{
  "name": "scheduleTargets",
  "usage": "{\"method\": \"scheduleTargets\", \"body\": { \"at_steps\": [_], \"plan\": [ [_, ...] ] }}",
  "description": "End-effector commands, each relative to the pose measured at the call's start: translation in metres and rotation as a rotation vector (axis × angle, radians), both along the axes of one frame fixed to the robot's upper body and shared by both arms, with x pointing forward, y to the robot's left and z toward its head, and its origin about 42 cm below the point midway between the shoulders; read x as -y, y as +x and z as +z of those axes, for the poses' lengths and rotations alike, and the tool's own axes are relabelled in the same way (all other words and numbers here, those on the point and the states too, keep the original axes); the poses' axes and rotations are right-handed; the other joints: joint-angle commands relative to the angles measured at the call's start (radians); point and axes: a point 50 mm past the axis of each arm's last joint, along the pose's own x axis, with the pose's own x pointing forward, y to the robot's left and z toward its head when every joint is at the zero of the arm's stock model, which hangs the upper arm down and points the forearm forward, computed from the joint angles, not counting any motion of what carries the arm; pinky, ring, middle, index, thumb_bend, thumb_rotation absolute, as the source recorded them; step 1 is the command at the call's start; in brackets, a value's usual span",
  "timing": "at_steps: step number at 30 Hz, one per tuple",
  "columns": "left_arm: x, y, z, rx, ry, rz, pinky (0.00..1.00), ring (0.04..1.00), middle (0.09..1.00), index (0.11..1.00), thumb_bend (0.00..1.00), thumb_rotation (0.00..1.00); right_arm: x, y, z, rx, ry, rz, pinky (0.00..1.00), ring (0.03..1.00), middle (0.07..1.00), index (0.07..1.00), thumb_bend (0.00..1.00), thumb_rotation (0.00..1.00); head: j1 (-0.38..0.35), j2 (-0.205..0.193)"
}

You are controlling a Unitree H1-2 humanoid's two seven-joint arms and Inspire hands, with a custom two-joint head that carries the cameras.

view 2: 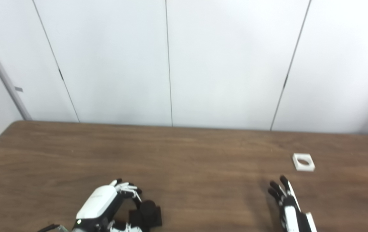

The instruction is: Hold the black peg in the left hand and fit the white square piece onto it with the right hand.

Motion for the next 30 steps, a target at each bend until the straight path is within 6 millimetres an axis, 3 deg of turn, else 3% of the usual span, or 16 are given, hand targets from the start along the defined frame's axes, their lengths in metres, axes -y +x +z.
{"method": "scheduleTargets", "body": {
  "at_steps": [1,13,22,24,26,30],
  "plan": [
    [0.006,-0.005,0.009,0.048,-0.005,-0.037,1.00,0.878,0.783,0.484,0.52,0.05,-0.012,-0.004,0.001,-0.002,0.034,0.006,0.98,0.894,0.903,0.952,0.57,1.00,-0.013,0.011],
    [0.023,-0.017,-0.010,0.002,0.017,-0.086,1.00,0.878,0.785,0.485,0.52,0.05,-0.016,-0.004,0.014,-0.003,0.022,-0.004,0.96,0.886,0.896,0.937,0.55,0.99,-0.051,0.065],
    [0.033,-0.021,-0.012,-0.024,0.008,-0.103,1.00,0.886,0.791,0.485,0.52,0.05,-0.013,-0.001,0.025,0.001,0.002,-0.011,0.92,0.870,0.882,0.906,0.54,0.92,-0.083,0.124],
    [0.035,-0.021,-0.012,-0.025,0.005,-0.105,1.00,0.885,0.790,0.485,0.52,0.05,-0.012,0.000,0.028,0.003,-0.011,0.002,0.93,0.879,0.885,0.900,0.52,0.85,-0.091,0.134],
    [0.037,-0.021,-0.013,-0.027,0.003,-0.107,1.00,0.884,0.787,0.485,0.52,0.05,-0.009,0.001,0.029,0.010,-0.016,0.013,0.91,0.892,0.890,0.896,0.52,0.70,-0.101,0.142],
    [0.039,-0.020,-0.015,-0.034,-0.003,-0.111,1.00,0.885,0.787,0.485,0.52,0.05,-0.006,0.002,0.032,0.013,-0.013,0.006,0.86,0.896,0.888,0.880,0.58,0.48,-0.125,0.153]
  ]
}}
